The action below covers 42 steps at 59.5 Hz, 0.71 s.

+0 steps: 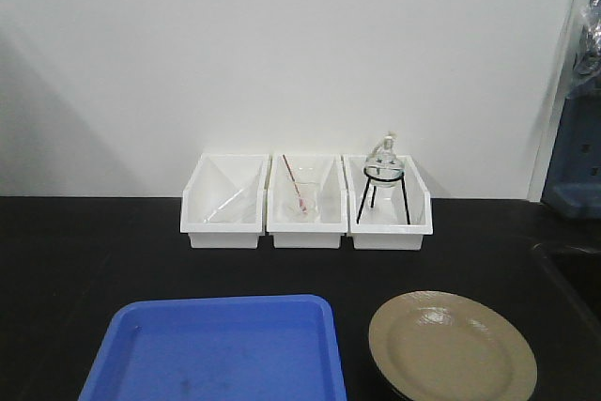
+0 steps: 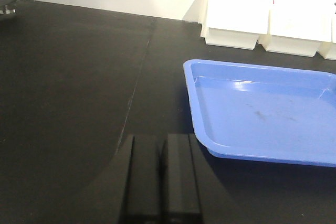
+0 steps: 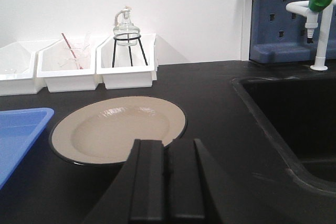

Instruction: Place disk in tray to left cabinet

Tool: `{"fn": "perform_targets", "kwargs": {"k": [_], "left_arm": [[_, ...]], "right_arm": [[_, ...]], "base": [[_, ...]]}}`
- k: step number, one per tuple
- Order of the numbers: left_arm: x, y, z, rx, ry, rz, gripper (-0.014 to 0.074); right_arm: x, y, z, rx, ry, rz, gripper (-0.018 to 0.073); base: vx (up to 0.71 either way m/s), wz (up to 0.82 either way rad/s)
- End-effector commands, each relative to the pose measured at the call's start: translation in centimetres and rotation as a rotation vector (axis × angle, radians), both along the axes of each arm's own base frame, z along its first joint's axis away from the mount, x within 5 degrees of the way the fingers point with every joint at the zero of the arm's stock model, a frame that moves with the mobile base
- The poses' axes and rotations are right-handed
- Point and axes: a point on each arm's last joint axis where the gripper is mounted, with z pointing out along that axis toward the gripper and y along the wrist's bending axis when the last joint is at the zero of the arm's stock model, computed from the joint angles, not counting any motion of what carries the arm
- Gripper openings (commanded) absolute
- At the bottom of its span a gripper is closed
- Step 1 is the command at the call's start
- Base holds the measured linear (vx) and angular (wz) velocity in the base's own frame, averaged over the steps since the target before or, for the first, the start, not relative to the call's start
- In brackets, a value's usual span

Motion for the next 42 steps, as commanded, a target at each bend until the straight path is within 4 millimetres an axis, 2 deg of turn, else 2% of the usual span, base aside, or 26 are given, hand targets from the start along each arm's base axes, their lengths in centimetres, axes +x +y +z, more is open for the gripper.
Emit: {"fn": "perform_targets", "kwargs": {"k": [1,42], "left_arm": [[0.13,0.05,0.11,-0.005,-0.068,0.006,-0.0006],[0.14,0.05,0.21,-0.005,-0.078,0.007,-0.0006]], "right_arm": [[0.14,0.02,-0.02,-0.009,-0.053,0.0,-0.0008],[0.14,0.02,-0.01,-0.027,-0.054,0.001,-0.0008]], "base": [[0.0,0.0],[0.0,0.0]]}}
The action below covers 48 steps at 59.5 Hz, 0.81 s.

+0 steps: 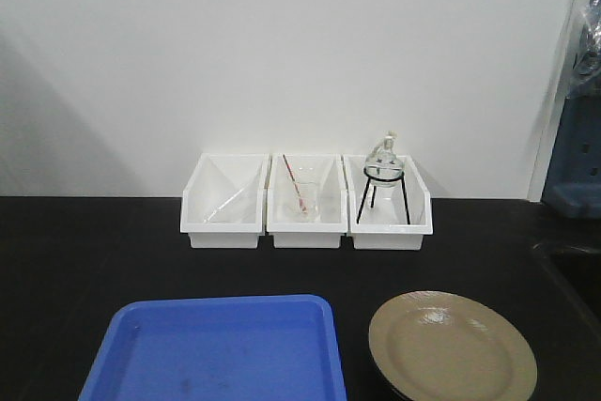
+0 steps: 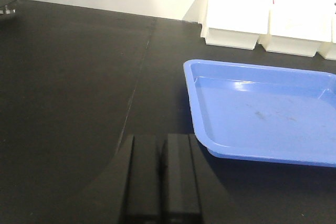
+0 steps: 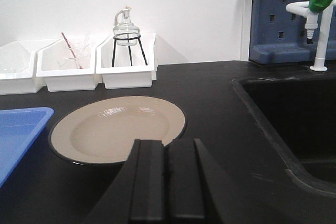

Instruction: Place disk in tray to left cabinet

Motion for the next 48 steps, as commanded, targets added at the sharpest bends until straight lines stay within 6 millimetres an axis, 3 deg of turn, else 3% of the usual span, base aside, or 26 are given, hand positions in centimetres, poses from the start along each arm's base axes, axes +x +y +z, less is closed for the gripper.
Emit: {"fn": "perform_targets", "kwargs": {"k": [1,14,48], "left_arm": [[0.1,0.1,0.2,-0.005,-0.078,0.007,-0.0006],[0.2,0.0,0.5,-0.023,-0.108,0.009,-0.0006],[-0.3,0.4,4.2,-0.071,-0.503,0.038,-0.0006]], "right_arm": [[0.1,0.0,0.0,-0.024,-0.054,0.001,-0.0008],[0.1,0.0,0.0,-0.024,-0.054,0.001,-0.0008],[-0.1,0.2,2.1,-0.005,-0.276,0.016,-0.0008]], "base": [[0.0,0.0],[0.0,0.0],[0.0,0.0]]}}
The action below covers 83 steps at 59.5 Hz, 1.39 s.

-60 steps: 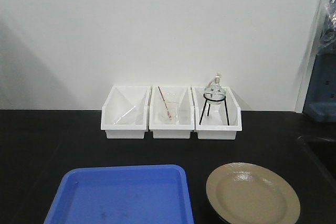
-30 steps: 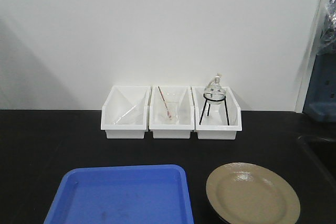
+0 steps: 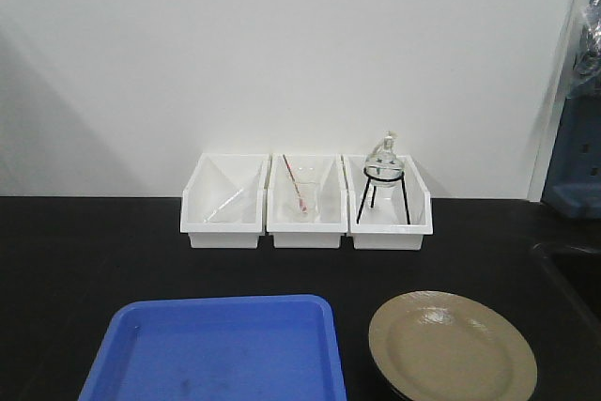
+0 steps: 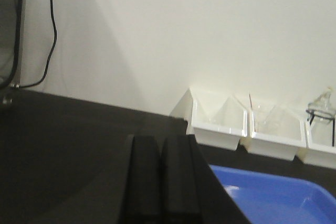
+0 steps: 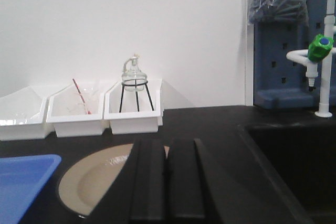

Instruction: Place disk in tray to left cabinet

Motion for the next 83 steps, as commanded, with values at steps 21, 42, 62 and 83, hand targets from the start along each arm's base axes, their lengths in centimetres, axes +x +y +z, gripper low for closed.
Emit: {"fn": "perform_targets", "kwargs": {"k": [21,42,62,83], "left_arm": [[-0.4,-0.2,7.9,0.202,-0.2,0.034,-0.0006],[4.2,0.0,8.7,0.239,0.042,0.012,0.0008],[7.3,0.1,6.3,0.231,0.257,-0.011,0.0194],[7.9,0.1,5.6,0.228,0.309,-0.016,0.0349]], "right_arm": [[0.3,-0.1,6.8,0.002,-0.032,-0.01,-0.0003],[4.7,-0.2,7.0,-0.015,0.237,-0.015,0.0005],[8.1,-0.2,4.5,0.029,0.433,-0.014,0.0151],[11.1,-0.2,1.4,0.205,0.605,-0.045,0.0508]], "base": [[0.0,0.0],[0.0,0.0],[0.0,0.0],[0.0,0.0]]}}
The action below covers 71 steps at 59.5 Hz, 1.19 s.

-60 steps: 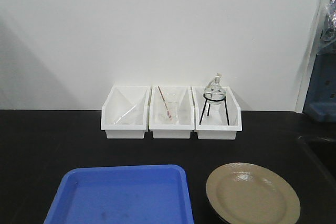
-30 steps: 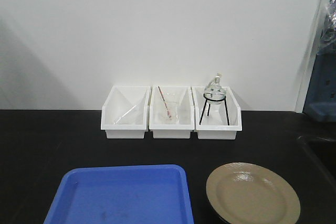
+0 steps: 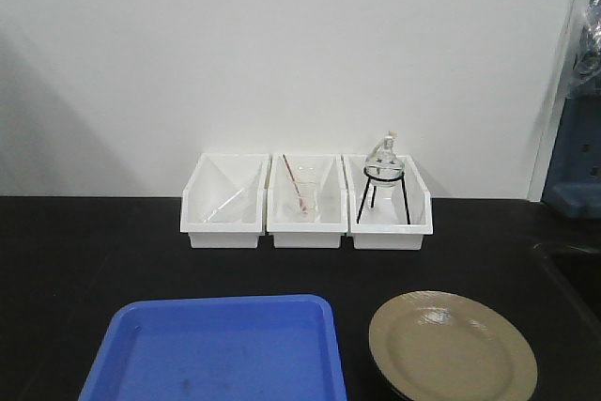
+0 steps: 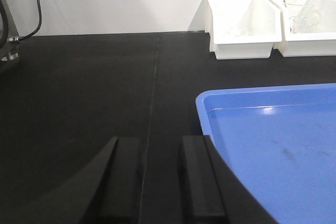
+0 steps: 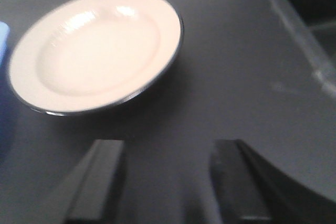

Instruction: Place disk in tray to left cabinet

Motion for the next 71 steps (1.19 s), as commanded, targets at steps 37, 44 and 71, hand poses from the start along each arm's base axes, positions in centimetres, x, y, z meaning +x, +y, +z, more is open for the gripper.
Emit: {"fn": "perform_targets", "kwargs": {"k": [37,44,71], "left_arm": [[0.4,0.0,1.7,0.003,-0.098,-0.006,0.0349],[0.4,0.0,1.7,0.003,-0.098,-0.006,0.0349],[0.4,0.0,1.7,0.003,-0.098,-0.006,0.0349]], "right_arm": [[14.2,-0.3,-0.8,0.531,0.049,-0.389,0.0475],[16.3,-0.3,-2.0,0.53,0.104,-0.403,0.0475],[19.2,-0.3,-5.0,0.534,0.176,-0.437,0.0473]], "base": [[0.0,0.0],[0.0,0.0],[0.0,0.0]]}}
